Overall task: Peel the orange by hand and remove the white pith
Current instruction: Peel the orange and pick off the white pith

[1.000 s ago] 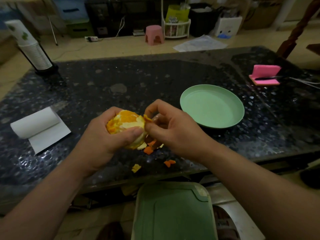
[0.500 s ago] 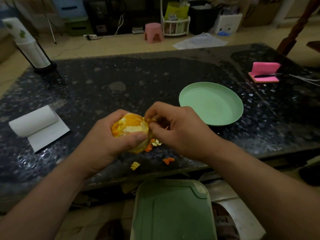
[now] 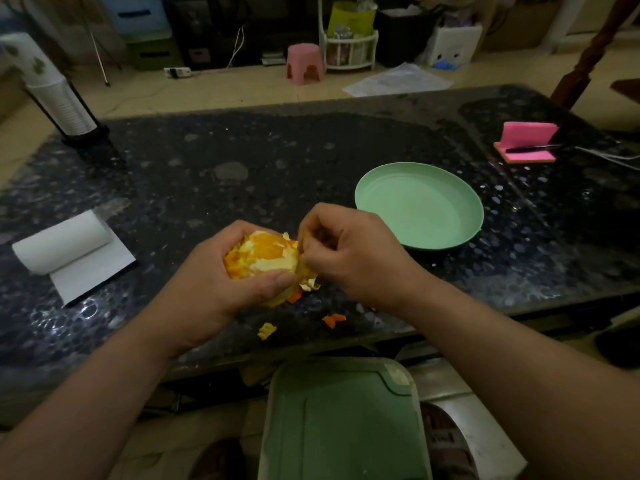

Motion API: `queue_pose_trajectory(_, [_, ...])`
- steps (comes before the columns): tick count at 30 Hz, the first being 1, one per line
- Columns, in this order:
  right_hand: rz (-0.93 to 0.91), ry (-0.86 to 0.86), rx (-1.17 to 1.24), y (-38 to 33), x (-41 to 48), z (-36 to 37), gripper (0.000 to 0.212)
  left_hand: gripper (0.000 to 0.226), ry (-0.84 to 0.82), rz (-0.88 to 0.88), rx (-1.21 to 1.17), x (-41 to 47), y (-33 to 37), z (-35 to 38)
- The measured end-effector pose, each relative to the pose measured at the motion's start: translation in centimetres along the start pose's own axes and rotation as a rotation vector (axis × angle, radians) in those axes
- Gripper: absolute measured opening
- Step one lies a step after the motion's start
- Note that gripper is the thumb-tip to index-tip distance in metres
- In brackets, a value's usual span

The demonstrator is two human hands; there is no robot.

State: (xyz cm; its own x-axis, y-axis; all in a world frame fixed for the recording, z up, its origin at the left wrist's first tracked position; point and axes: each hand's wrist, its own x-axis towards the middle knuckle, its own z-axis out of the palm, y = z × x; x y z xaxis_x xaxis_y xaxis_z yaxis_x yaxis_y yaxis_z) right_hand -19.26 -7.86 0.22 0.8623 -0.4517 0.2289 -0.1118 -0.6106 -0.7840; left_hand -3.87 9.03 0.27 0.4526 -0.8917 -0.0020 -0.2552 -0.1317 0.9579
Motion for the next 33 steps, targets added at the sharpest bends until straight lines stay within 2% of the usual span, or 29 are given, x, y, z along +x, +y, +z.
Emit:
queue_pose_trajectory(3, [0.244,-0.055,0.285,0.6,0.4,0.0,0.015,0.063,0.036,-0.003,-0.033,0.2,-0.3,-0.2])
queue_pose_trajectory(9, [0.266,-0.242,0.401,0.4,0.3,0.7,0.034,0.063,0.088,-0.046,-0.011,0.9,-1.2,-0.3])
queue_pose_trajectory(12, [0.223,-0.282,0.340,0.4,0.4,0.8,0.037,0.065,0.067,-0.045,0.017,0.7,-1.4,-0.6])
queue_pose_trajectory(16, [0.181,-0.259,0.304,0.1,0.4,0.4,0.029,0.060,0.056,-0.017,0.042,0.6,-1.2,-0.7])
queue_pose_trajectory(20, [0.159,-0.258,0.053,-0.3,0.4,0.2,0.032,0.066,-0.001,-0.020,0.009,0.4,-1.0,-0.4])
queue_pose_trajectory(23, [0.195,-0.234,0.012,-0.2,0.7,0.3,0.034,0.074,0.020,-0.010,0.064,0.2,-1.1,0.4])
queue_pose_trajectory(26, [0.283,-0.161,0.243,-0.2,1.1,0.6,0.030,0.084,0.267,0.001,0.059,0.2,-1.0,1.9])
queue_pose_trajectory(28, [0.352,-0.124,0.431,-0.4,1.0,0.9,0.026,0.074,0.396,0.005,0.039,0.3,-0.8,2.8])
queue_pose_trajectory(33, [0.432,-0.197,0.631,-1.0,0.4,1.9,0.027,0.058,0.417,-0.005,0.120,0.3,-1.0,3.2])
